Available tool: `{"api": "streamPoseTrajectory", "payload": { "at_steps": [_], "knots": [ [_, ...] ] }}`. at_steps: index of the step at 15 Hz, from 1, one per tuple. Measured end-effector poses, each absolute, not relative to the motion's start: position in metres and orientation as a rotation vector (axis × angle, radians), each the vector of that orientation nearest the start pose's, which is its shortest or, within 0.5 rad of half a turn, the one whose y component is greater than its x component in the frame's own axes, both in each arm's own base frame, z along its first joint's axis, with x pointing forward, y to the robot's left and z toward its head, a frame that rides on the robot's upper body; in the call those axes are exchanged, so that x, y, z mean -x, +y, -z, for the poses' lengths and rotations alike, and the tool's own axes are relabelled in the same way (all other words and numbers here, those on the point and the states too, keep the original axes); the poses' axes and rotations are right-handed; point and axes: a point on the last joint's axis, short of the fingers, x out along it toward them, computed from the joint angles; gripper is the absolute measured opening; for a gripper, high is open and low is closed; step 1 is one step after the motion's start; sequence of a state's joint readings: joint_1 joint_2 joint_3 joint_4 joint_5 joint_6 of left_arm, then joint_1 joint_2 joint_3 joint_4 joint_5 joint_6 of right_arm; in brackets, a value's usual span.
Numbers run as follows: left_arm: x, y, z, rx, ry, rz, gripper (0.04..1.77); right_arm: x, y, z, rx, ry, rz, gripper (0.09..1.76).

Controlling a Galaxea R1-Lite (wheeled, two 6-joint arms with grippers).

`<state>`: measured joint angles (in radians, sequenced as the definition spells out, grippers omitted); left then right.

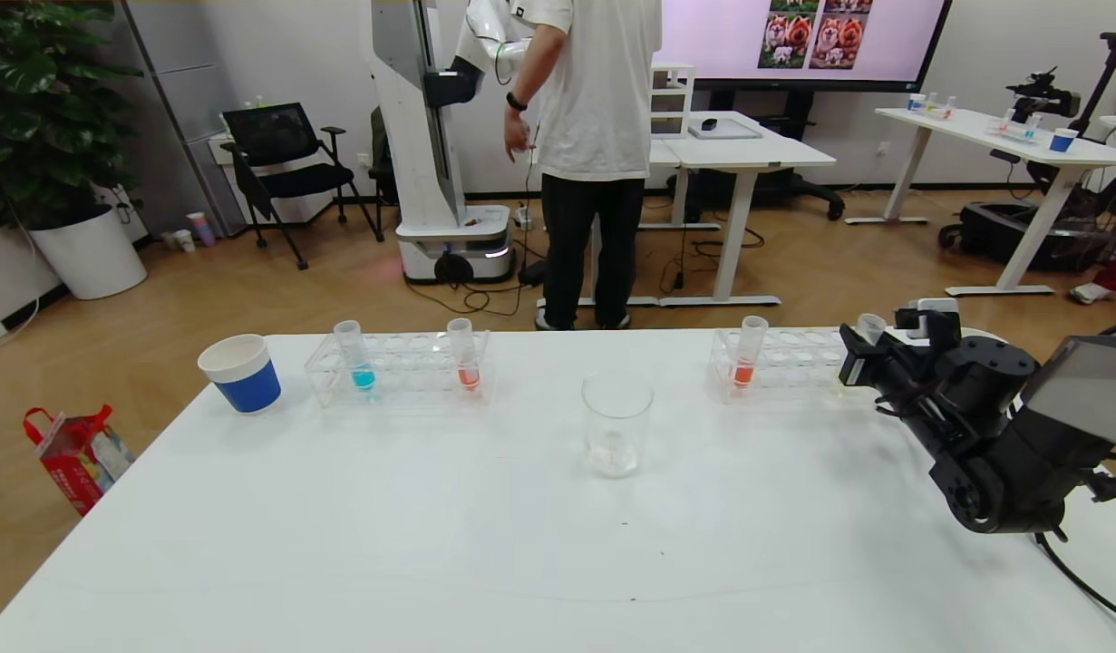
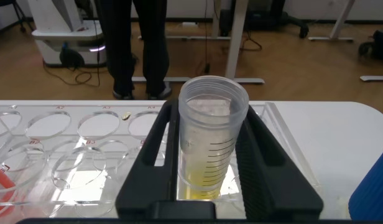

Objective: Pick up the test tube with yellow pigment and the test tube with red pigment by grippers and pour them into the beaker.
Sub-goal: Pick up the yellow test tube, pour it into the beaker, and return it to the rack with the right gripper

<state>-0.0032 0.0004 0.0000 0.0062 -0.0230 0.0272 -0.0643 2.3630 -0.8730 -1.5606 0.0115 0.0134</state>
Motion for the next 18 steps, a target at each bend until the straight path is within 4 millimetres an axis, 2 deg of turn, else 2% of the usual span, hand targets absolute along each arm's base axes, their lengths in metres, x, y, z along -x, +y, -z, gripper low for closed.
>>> {"api": "streamPoseTrajectory", "payload": {
  "at_steps": [1, 5, 13, 16, 18],
  "knots": [
    [0.023, 0.0, -0.075, -0.027, 0.006, 0.026, 1.75, -0.404, -0.026, -0.05, -0.011, -0.071, 0.053, 0.51],
    [0.023, 0.0, -0.075, -0.027, 0.006, 0.026, 1.75, -0.402, -0.025, -0.056, -0.01, -0.081, 0.053, 0.5],
    [0.023, 0.0, -0.075, -0.027, 0.006, 0.026, 1.75, -0.394, -0.025, -0.103, -0.003, -0.122, 0.043, 0.5],
    [0.023, 0.0, -0.075, -0.027, 0.006, 0.026, 1.75, -0.391, -0.023, -0.113, 0.001, -0.141, 0.04, 0.5],
    [0.023, 0.0, -0.075, -0.027, 0.006, 0.026, 1.75, -0.39, -0.015, -0.12, 0.007, -0.123, 0.015, 0.5]
  ]
}}
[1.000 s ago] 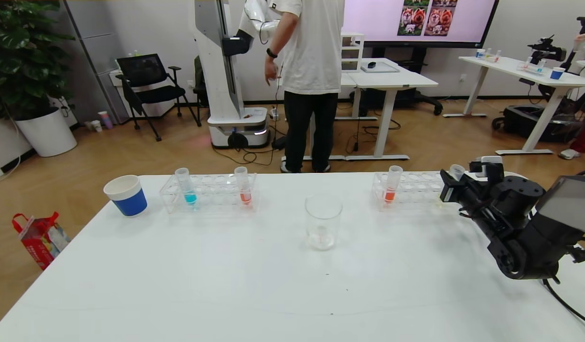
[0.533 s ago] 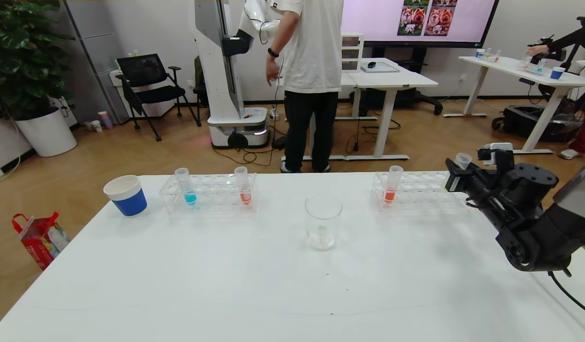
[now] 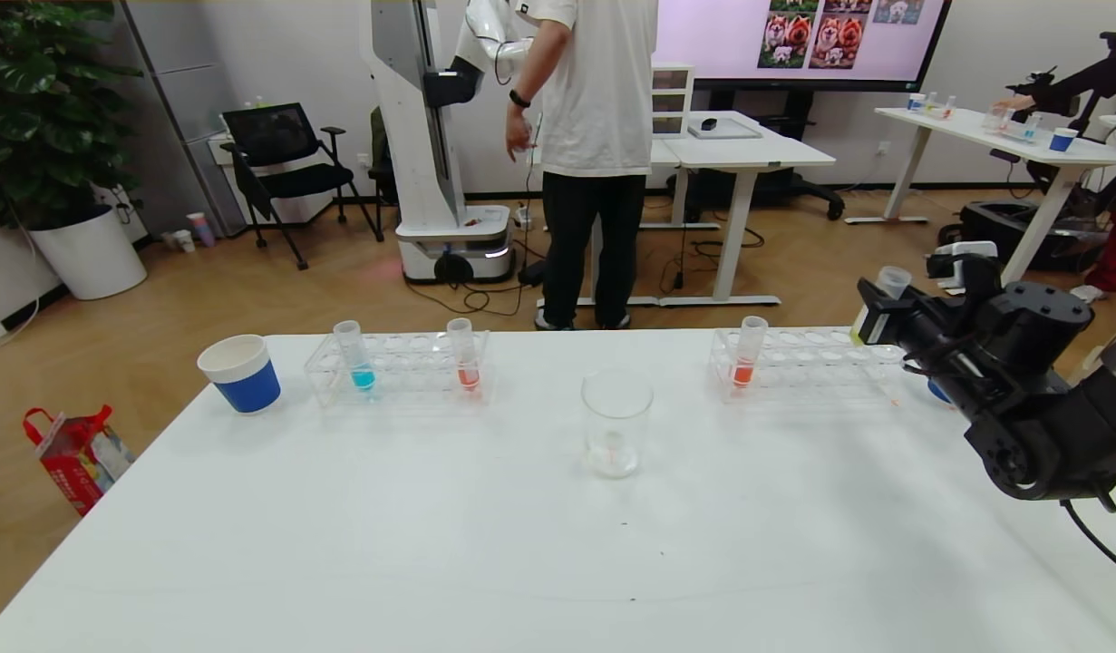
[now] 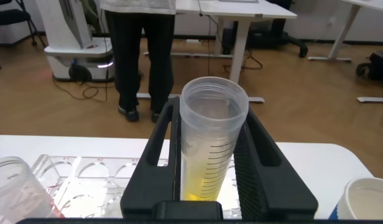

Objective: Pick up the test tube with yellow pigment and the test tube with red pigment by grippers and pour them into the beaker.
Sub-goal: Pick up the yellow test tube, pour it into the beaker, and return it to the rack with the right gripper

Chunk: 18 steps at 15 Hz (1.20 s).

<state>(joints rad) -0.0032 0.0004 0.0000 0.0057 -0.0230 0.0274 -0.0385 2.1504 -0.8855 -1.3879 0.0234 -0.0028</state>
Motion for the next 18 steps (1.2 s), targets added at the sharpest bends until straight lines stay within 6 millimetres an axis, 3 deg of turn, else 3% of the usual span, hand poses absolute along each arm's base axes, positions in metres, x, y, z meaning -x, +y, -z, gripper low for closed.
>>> {"api": "streamPoseTrajectory", "payload": {
  "at_steps": [3, 8, 13, 18],
  "knots": [
    [0.023, 0.0, -0.075, -0.027, 0.006, 0.026, 1.75, -0.389, 0.015, -0.141, 0.021, -0.112, -0.102, 0.5],
    [0.023, 0.0, -0.075, -0.027, 0.006, 0.026, 1.75, -0.383, 0.076, -0.176, 0.138, -0.242, -0.301, 0.5],
    [0.023, 0.0, -0.075, -0.027, 0.006, 0.026, 1.75, -0.374, 0.124, -0.174, 0.364, -0.376, -0.531, 0.5],
    [0.023, 0.0, -0.075, -0.027, 0.006, 0.026, 1.75, -0.369, 0.147, -0.157, 0.584, -0.508, -0.72, 0.5]
  ]
}}
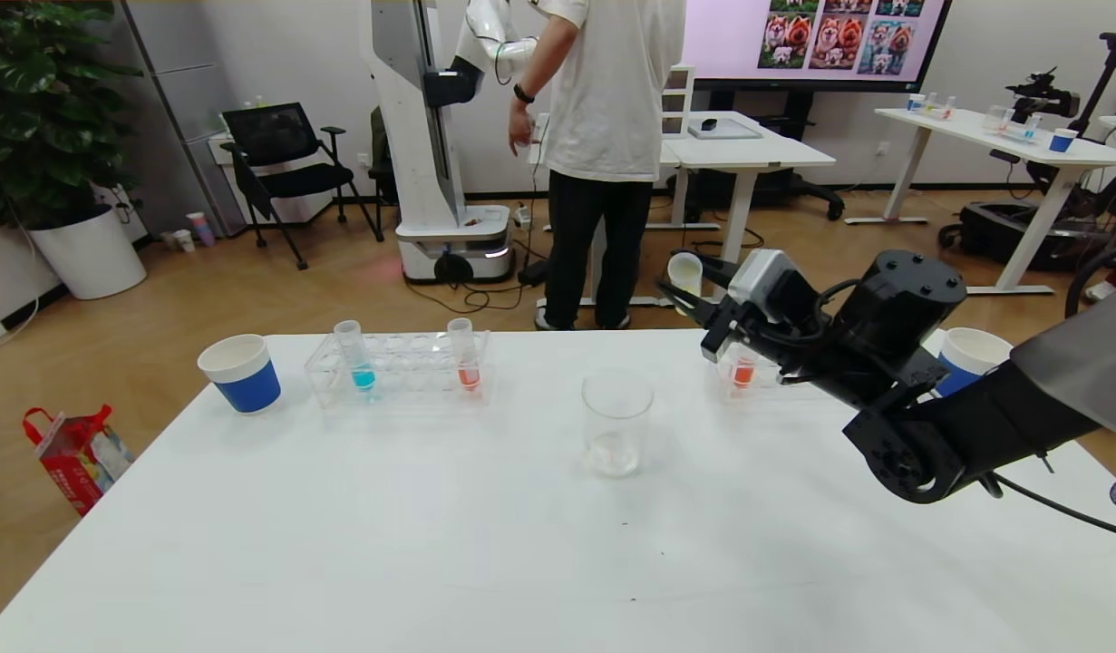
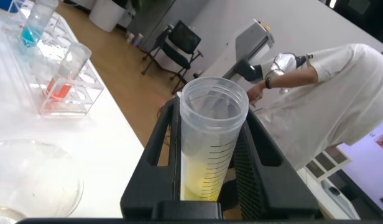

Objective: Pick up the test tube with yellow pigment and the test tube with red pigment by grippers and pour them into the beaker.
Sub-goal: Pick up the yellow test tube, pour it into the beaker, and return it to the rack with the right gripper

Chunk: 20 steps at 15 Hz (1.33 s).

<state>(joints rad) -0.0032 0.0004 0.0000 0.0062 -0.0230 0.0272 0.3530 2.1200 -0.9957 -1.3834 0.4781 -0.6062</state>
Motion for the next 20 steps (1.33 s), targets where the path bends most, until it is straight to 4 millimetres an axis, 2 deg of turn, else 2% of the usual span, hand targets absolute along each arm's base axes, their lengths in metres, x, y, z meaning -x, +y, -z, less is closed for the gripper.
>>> {"api": "streamPoseTrajectory", "payload": {
  "at_steps": [3, 9, 14, 20],
  "knots": [
    [0.023, 0.0, -0.075, -0.027, 0.006, 0.026, 1.75, -0.366, 0.151, -0.144, 0.721, -0.578, -0.796, 0.5],
    [0.023, 0.0, -0.075, -0.027, 0.006, 0.026, 1.75, -0.368, 0.161, -0.133, 0.906, -0.716, -0.873, 0.5],
    [0.023, 0.0, -0.075, -0.027, 0.006, 0.026, 1.75, -0.384, 0.16, -0.133, 1.043, -0.858, -0.866, 0.5],
    [0.023, 0.0, -0.075, -0.027, 0.006, 0.026, 1.75, -0.401, 0.162, -0.13, 1.124, -0.944, -0.839, 0.5]
  ]
}}
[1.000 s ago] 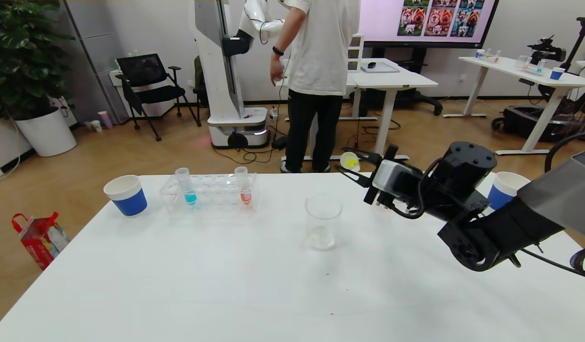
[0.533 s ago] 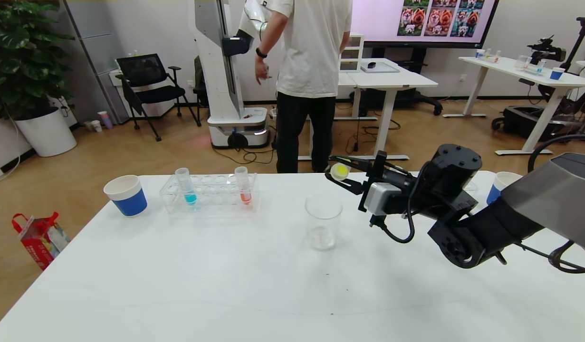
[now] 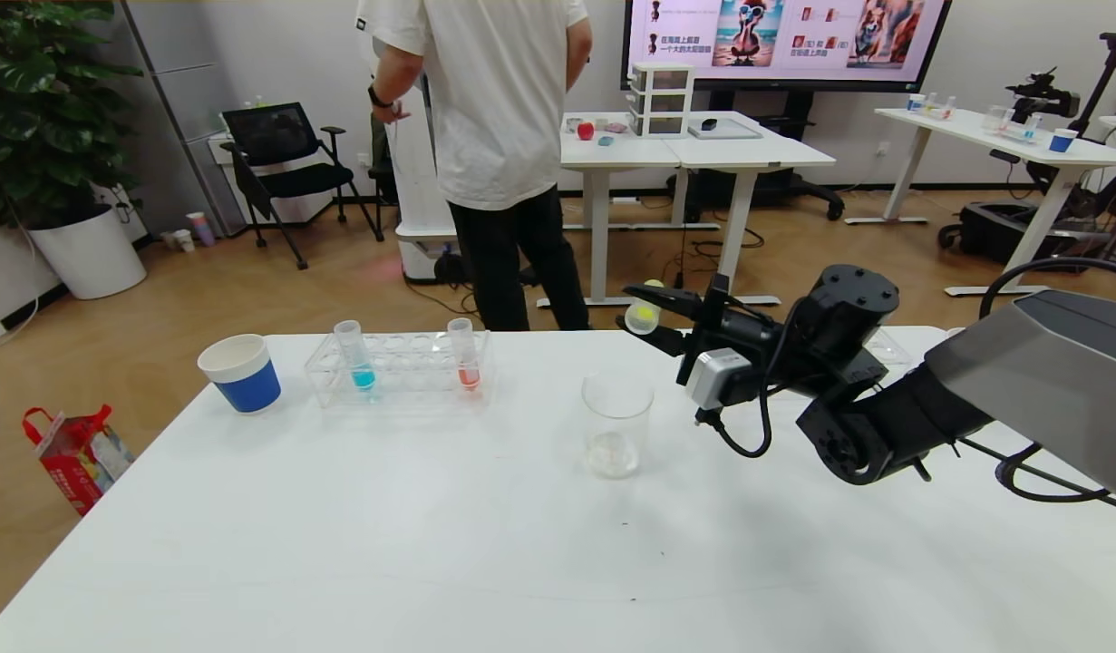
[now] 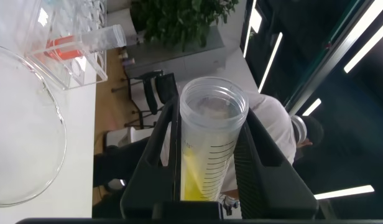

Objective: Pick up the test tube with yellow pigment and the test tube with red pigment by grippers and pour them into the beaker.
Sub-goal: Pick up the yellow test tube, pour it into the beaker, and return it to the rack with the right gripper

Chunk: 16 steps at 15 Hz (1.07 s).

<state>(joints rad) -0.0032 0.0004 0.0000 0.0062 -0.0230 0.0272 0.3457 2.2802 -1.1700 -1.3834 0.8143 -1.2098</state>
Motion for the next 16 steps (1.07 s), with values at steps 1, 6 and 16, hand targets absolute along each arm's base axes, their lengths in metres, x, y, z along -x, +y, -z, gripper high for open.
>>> {"api": "streamPoseTrajectory", "payload": {
  "at_steps": [1, 6, 16],
  "knots": [
    [0.023, 0.0, -0.075, -0.027, 0.006, 0.026, 1.75, -0.404, 0.163, -0.129, 1.137, -0.95, -0.838, 0.5],
    [0.023, 0.0, -0.075, -0.027, 0.006, 0.026, 1.75, -0.408, 0.163, -0.118, 1.219, -0.995, -0.827, 0.5],
    [0.023, 0.0, -0.075, -0.027, 0.006, 0.026, 1.75, -0.413, 0.159, -0.104, 1.378, -1.072, -0.771, 0.5]
  ]
}}
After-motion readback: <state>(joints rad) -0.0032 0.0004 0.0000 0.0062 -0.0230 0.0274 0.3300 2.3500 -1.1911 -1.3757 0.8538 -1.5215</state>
